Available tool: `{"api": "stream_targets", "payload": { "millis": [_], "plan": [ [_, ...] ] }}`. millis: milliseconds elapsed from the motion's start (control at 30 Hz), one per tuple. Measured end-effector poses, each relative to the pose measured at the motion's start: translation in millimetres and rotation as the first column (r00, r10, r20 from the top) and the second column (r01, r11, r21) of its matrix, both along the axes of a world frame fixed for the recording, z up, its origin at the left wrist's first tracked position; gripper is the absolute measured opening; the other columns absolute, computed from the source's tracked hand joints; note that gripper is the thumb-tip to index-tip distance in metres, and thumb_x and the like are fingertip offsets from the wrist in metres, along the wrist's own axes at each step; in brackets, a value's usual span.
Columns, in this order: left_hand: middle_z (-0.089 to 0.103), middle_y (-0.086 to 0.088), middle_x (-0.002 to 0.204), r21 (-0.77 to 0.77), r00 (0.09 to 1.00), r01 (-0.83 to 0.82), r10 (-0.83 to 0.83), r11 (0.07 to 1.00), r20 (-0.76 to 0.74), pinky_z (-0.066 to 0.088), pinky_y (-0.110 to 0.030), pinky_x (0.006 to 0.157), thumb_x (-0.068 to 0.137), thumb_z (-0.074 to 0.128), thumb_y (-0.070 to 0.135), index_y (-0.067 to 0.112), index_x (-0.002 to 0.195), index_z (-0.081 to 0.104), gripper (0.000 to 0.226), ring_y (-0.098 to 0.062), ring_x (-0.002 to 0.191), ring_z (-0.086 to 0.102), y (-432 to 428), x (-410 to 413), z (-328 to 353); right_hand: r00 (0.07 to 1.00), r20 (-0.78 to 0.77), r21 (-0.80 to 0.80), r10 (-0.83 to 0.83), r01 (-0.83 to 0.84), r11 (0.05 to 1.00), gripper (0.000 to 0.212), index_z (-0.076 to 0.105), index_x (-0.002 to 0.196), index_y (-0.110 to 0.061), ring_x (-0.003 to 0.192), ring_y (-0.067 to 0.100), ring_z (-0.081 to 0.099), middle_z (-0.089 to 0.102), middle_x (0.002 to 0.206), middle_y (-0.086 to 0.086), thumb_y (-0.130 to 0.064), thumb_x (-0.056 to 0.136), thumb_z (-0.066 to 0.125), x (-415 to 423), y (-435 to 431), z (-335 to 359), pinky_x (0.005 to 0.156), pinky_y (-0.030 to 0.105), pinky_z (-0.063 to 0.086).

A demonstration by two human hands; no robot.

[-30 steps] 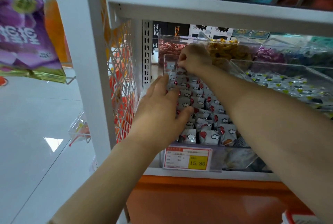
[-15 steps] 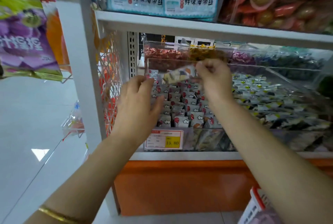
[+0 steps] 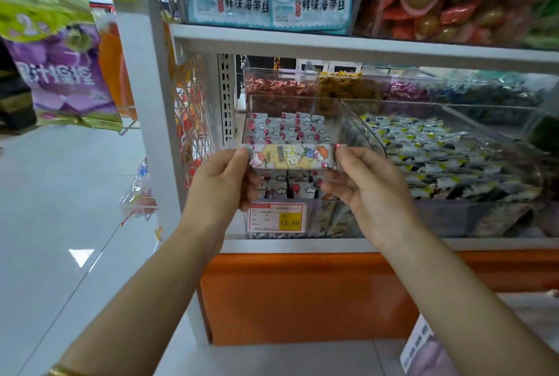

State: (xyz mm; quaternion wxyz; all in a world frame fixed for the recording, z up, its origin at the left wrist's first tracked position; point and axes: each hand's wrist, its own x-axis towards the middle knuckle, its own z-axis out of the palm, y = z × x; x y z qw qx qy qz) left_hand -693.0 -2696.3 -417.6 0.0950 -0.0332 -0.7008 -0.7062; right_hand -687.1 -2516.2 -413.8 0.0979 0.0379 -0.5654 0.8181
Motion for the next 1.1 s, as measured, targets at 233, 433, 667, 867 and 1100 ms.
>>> {"api": "stream_targets", "payload": {
  "millis": [233, 433, 667, 867, 1100],
  "plan": [
    [0.043, -0.001, 0.048, 0.168, 0.997, 0.044, -0.054, 0.985, 0.054, 0.031, -0.016, 0.037, 0.099, 0.041, 0.026, 0.02, 0.05, 0.055, 0.051, -0.008, 0.038, 0.033, -10, -4, -2, 0.988, 0.035, -0.179, 0.152, -0.144, 0.973, 0.015, 0.062, 0.084, -0.001, 0.061, 0.015, 0.067, 0.067, 0.066, 0.006, -0.008, 0.071, 0.06, -4, -1, -4, 0.055, 0.019, 0.054],
    [0.049, -0.002, 0.05, 0.48, 0.963, 0.208, -0.265, 0.852, 0.053, 0.033, -0.013, 0.035, 0.099, 0.038, 0.01, 0.009, 0.071, 0.05, 0.03, -0.005, 0.037, 0.036, -11, -5, 1, 0.994, 0.051, -0.177, 0.099, -0.089, 0.98, 0.008, 0.059, 0.084, -0.001, 0.061, 0.016, 0.068, 0.067, 0.066, 0.007, 0.004, 0.08, 0.056, -12, 1, -9, 0.055, 0.02, 0.055],
    [0.068, 0.0, 0.07, -0.112, 0.979, 0.105, -0.122, 0.988, -0.16, 0.051, -0.023, 0.051, 0.095, 0.043, 0.001, 0.014, 0.093, 0.055, 0.018, -0.011, 0.057, 0.062, -1, 1, -1, 0.997, -0.045, 0.16, -0.066, 0.072, 0.984, 0.023, 0.053, 0.062, -0.016, 0.06, 0.018, 0.063, 0.062, 0.068, 0.004, -0.03, 0.073, 0.068, -11, 8, -11, 0.054, 0.028, 0.054],
    [0.067, 0.001, 0.087, -0.143, 0.988, 0.114, -0.128, 0.983, -0.091, 0.05, -0.02, 0.056, 0.076, 0.066, 0.033, 0.018, 0.101, 0.059, 0.03, -0.006, 0.066, 0.061, -2, 2, 1, 0.992, -0.121, 0.37, -0.029, 0.072, 0.926, 0.013, 0.071, 0.091, -0.03, 0.094, 0.013, 0.066, 0.071, 0.098, -0.002, -0.021, 0.081, 0.069, -11, 16, -12, 0.082, 0.036, 0.054],
    [0.071, -0.003, 0.088, -0.174, 0.986, 0.089, -0.112, 0.981, -0.123, 0.053, -0.015, 0.066, 0.086, 0.06, 0.017, 0.022, 0.105, 0.068, 0.022, -0.01, 0.076, 0.067, -7, 2, 6, 0.984, -0.175, 0.495, -0.027, 0.112, 0.862, 0.013, 0.075, 0.086, -0.03, 0.085, 0.009, 0.067, 0.072, 0.086, -0.008, -0.031, 0.075, 0.066, -7, 12, -6, 0.073, 0.026, 0.05]
  ]
}}
